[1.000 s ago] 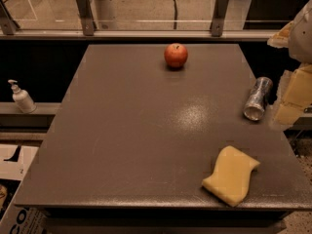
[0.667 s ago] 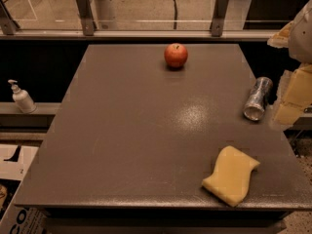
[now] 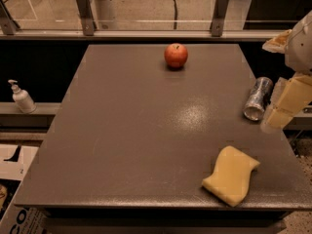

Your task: Pick redbull can

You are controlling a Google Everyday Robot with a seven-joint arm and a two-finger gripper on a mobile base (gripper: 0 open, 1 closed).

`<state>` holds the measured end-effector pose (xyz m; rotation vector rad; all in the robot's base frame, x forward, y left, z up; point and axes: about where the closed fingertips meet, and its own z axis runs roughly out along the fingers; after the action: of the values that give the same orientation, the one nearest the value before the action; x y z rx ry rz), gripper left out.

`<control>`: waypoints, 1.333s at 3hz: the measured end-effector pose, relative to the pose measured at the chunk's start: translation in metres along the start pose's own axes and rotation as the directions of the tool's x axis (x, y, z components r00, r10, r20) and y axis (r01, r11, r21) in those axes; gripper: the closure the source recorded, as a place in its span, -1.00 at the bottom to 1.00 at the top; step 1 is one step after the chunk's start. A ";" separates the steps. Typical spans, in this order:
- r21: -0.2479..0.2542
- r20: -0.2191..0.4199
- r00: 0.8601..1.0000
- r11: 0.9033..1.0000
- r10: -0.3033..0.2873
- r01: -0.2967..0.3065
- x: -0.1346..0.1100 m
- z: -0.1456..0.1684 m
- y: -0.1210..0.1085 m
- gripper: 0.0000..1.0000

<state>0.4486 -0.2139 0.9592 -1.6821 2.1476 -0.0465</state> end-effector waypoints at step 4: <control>-0.012 0.333 0.941 0.998 -0.058 0.065 0.054 0.076 -0.041 -1.00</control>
Offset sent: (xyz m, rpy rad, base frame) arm 0.0503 -0.0319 -0.0630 0.2273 -0.0515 0.1156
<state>0.5015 -0.2583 0.8850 -1.6350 1.8506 0.2298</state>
